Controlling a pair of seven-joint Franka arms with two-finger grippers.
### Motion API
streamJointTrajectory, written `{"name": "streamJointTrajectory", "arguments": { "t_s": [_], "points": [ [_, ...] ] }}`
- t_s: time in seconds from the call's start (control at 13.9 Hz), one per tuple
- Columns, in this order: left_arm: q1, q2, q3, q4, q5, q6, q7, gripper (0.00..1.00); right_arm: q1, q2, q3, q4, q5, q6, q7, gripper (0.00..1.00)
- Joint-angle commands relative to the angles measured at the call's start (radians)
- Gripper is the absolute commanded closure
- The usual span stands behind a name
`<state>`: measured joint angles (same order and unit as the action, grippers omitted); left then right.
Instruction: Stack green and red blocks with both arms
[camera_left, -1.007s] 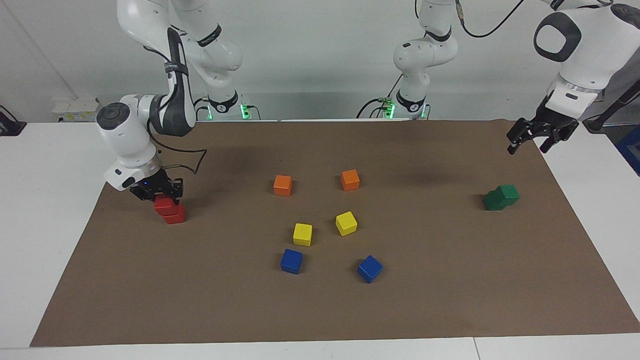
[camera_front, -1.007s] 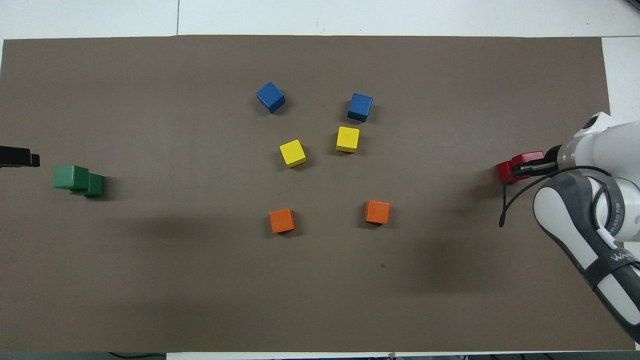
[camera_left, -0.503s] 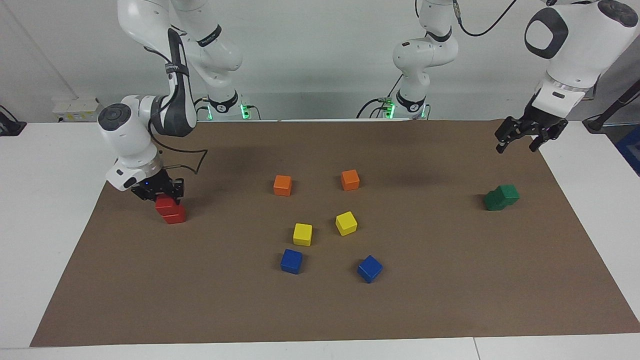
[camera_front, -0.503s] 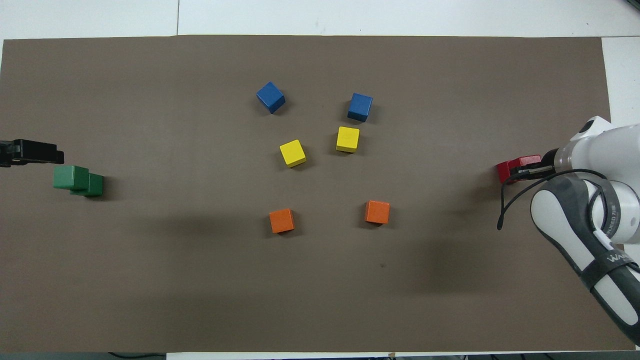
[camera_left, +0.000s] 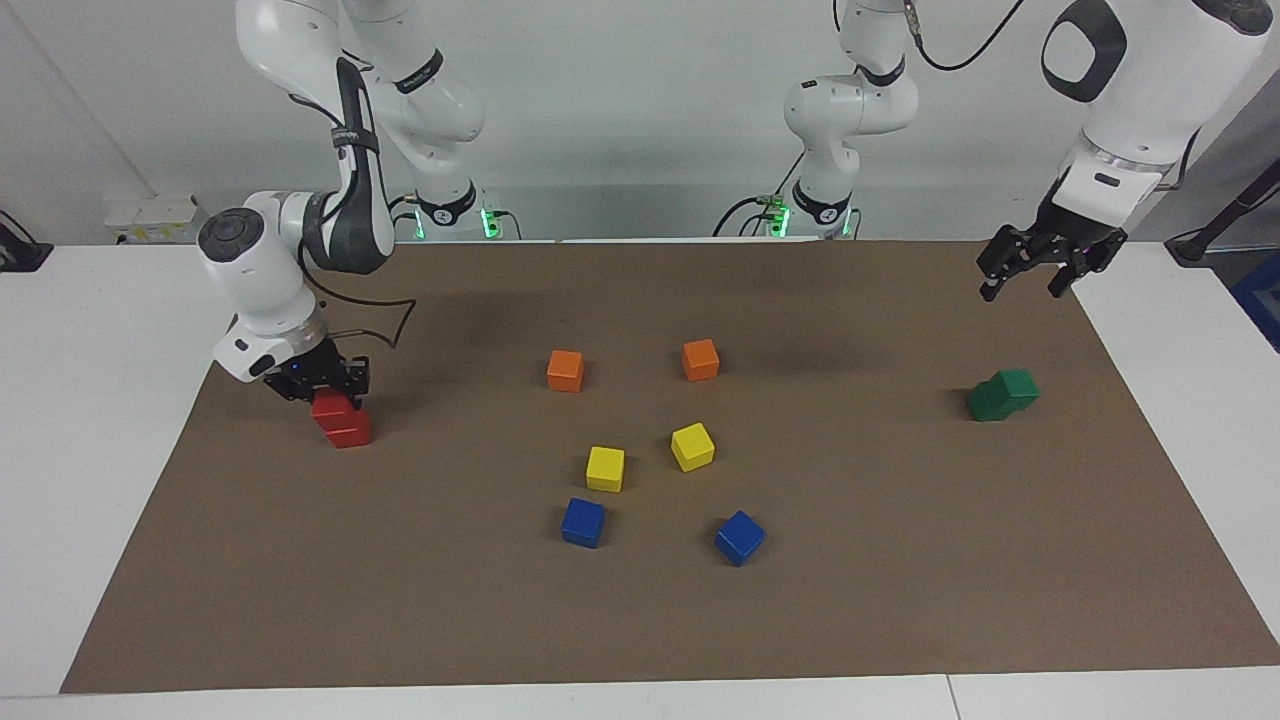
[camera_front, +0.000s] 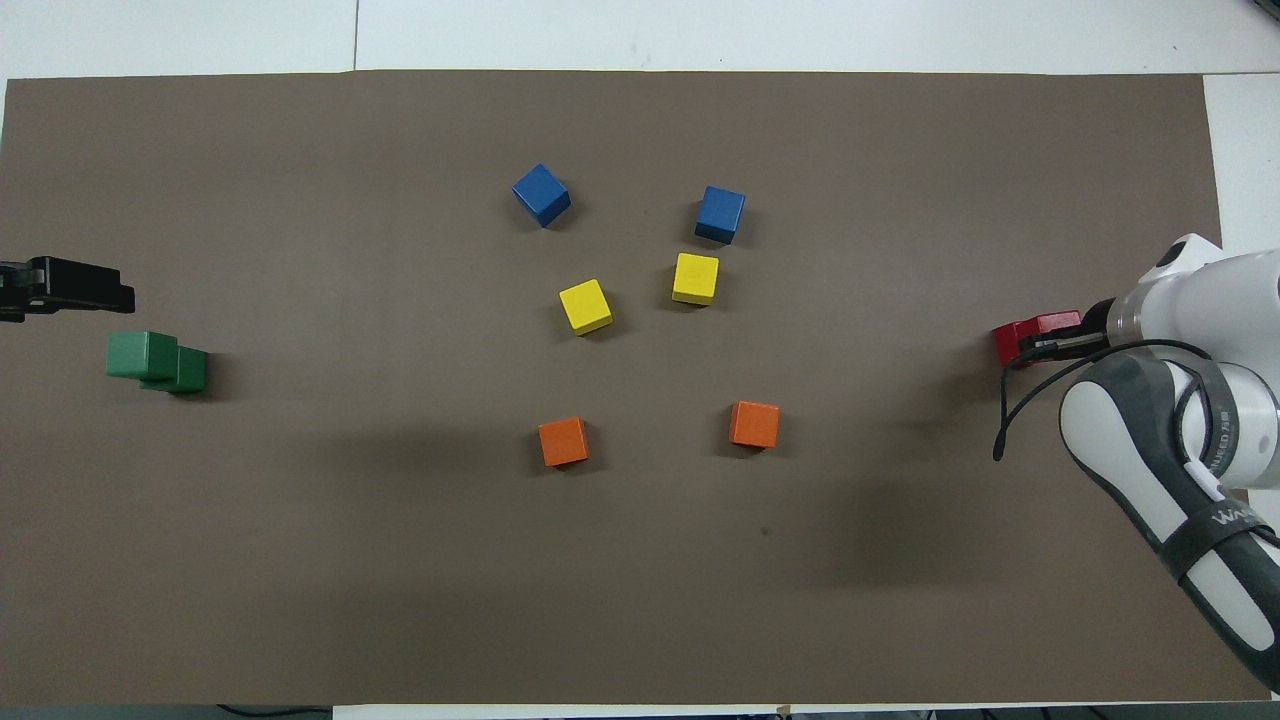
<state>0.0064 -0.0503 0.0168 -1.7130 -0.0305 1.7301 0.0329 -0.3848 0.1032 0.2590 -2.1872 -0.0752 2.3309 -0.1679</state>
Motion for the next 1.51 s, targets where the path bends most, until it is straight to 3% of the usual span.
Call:
{"name": "streamJointTrajectory", "arguments": {
  "t_s": [0.0,0.36,0.58,0.79,1.01,1.15,1.29,1.44],
  "points": [
    [-0.028,0.021,0.017,0.042,0.021,-0.078,-0.016,0.00,-0.005,-0.013,0.005,-0.020,0.015,0.027,-0.002,1.00],
    [-0.051,0.029,0.022,0.061,0.044,-0.100,-0.016,0.00,-0.006,-0.013,0.005,-0.020,0.015,0.027,-0.002,1.00],
    [-0.046,0.026,0.022,0.050,0.035,-0.052,-0.016,0.00,-0.006,-0.011,0.005,-0.020,0.015,0.027,-0.004,0.74],
    [-0.043,0.024,0.022,0.049,0.035,-0.050,-0.018,0.00,-0.008,-0.013,0.005,-0.020,0.015,0.028,-0.004,0.63],
    [-0.045,0.024,0.022,0.050,0.034,-0.052,-0.018,0.00,-0.008,-0.010,0.005,-0.020,0.015,0.057,-0.004,0.25],
    [-0.040,0.026,0.022,0.053,0.028,-0.053,-0.019,0.00,-0.008,-0.008,0.005,-0.020,0.015,0.059,-0.004,0.09],
    [-0.036,0.023,0.020,0.052,0.021,-0.058,-0.019,0.00,-0.008,-0.008,0.005,-0.020,0.015,0.061,-0.002,0.02],
    [-0.036,0.023,0.022,0.052,0.021,-0.060,-0.018,0.00,-0.008,-0.008,0.005,-0.016,0.015,0.059,0.002,0.01]
  ]
}}
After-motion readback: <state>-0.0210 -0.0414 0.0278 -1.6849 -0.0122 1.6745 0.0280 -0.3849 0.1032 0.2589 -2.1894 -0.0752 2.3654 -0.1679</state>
